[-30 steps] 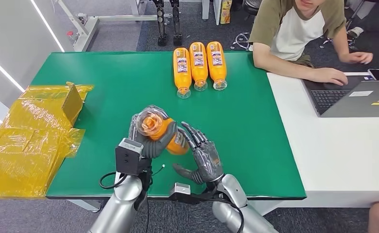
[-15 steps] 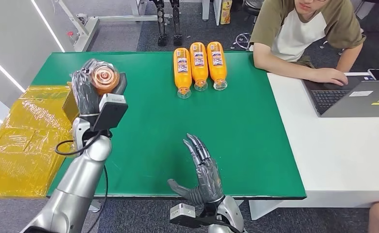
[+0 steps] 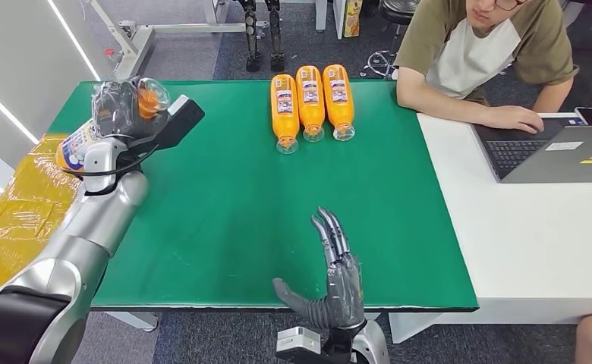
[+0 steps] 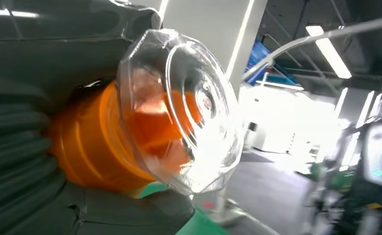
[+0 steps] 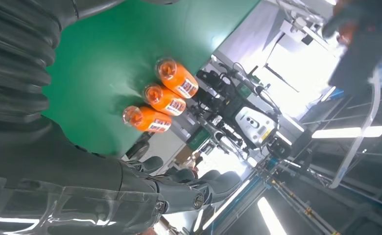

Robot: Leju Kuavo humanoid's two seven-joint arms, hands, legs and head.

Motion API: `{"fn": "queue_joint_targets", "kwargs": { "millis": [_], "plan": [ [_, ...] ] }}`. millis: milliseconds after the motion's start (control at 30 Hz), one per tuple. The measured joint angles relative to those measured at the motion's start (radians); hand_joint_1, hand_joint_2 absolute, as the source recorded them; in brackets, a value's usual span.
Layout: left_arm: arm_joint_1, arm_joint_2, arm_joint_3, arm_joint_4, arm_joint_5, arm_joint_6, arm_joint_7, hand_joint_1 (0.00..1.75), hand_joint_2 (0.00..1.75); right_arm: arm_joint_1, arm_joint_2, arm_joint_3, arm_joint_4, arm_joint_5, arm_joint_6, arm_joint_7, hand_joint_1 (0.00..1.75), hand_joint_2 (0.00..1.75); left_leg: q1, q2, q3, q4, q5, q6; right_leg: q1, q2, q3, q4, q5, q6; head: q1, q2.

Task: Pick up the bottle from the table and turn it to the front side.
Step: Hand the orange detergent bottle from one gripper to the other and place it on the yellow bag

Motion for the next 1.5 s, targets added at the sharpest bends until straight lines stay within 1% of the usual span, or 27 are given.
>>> {"fn": "queue_joint_targets", "kwargs": {
  "millis": [67,200,300,633,900,1067,1300,1333,1433,1467,1500],
  "plan": [
    [0.011,0.009,-0.037,0.024,-0.071,0.007,0.067,1.75,1.75,0.003,0.0,-0.003,-0.008,0.0,0.0,0.003,0.0,1.75,0.0,0.0,0.0,0.0,0.0,0.0,0.0,0.0,0.0,0.0,0.0,0.0,0.0,0.0],
    [0.048,0.025,-0.098,0.058,-0.166,0.01,0.175,1.75,1.75,0.004,0.0,-0.004,-0.012,0.0,0.0,0.003,0.0,1.75,0.0,0.0,0.0,0.0,0.0,0.0,0.0,0.0,0.0,0.0,0.0,0.0,0.0,0.0],
    [0.073,0.039,-0.132,0.072,-0.204,0.005,0.22,1.75,1.75,0.004,0.0,-0.004,-0.012,-0.001,0.001,0.004,0.0,1.75,0.0,0.0,0.0,0.0,0.0,0.0,0.0,0.0,0.0,0.0,0.0,0.0,0.0,0.0],
    [0.11,0.065,-0.167,0.099,-0.207,-0.015,0.23,1.75,1.75,0.003,0.0,-0.003,-0.01,-0.003,0.002,0.003,0.0,1.75,0.0,0.0,0.0,0.0,0.0,0.0,0.0,0.0,0.0,0.0,0.0,0.0,0.0,0.0],
    [0.19,0.068,-0.166,0.121,-0.198,-0.055,0.257,1.75,1.75,-0.002,0.005,-0.003,-0.001,-0.021,0.015,0.0,0.0,1.75,0.0,0.0,0.0,0.0,0.0,0.0,0.0,0.0,0.0,0.0,0.0,0.0,0.0,0.0],
    [0.23,0.067,-0.159,0.129,-0.163,-0.085,0.23,1.75,1.75,-0.002,0.005,-0.003,0.0,-0.021,0.041,0.003,0.0,1.75,0.0,0.0,0.0,0.0,0.0,0.0,0.0,0.0,0.0,0.0,0.0,0.0,0.0,0.0],
    [0.267,0.062,-0.139,0.132,-0.15,-0.084,0.213,1.75,1.75,-0.003,0.005,-0.003,0.003,-0.038,0.062,-0.005,0.0,1.75,0.0,0.0,0.0,0.0,0.0,0.0,0.0,0.0,0.0,0.0,0.0,0.0,0.0,0.0],
    [0.27,0.061,-0.136,0.132,-0.147,-0.083,0.211,1.43,1.75,-0.003,0.005,-0.003,0.005,-0.045,0.062,-0.01,0.0,1.75,0.0,0.0,0.0,0.0,0.0,0.0,0.0,0.0,0.0,0.0,0.0,0.0,0.0,0.0],
    [0.277,0.06,-0.118,0.132,-0.125,-0.076,0.195,0.13,1.75,-0.004,0.005,-0.001,0.01,-0.064,0.06,-0.021,0.0,1.75,0.0,0.0,0.0,0.0,0.0,0.0,0.0,0.0,0.0,0.0,0.0,0.0,0.0,0.0],
    [0.28,0.059,-0.108,0.132,-0.112,-0.073,0.185,0.0,1.75,-0.005,0.005,0.0,0.013,-0.069,0.058,-0.024,0.0,1.75,0.0,0.0,0.0,0.0,0.0,0.0,0.0,0.0,0.0,0.0,0.0,0.0,0.0,0.0],
    [0.283,0.058,-0.097,0.132,-0.098,-0.071,0.173,0.0,1.75,-0.006,0.005,0.001,0.015,-0.074,0.056,-0.027,0.0,1.75,0.0,0.0,0.0,0.0,0.0,0.0,0.0,0.0,0.0,0.0,0.0,0.0,0.0,0.0]
  ]
}}
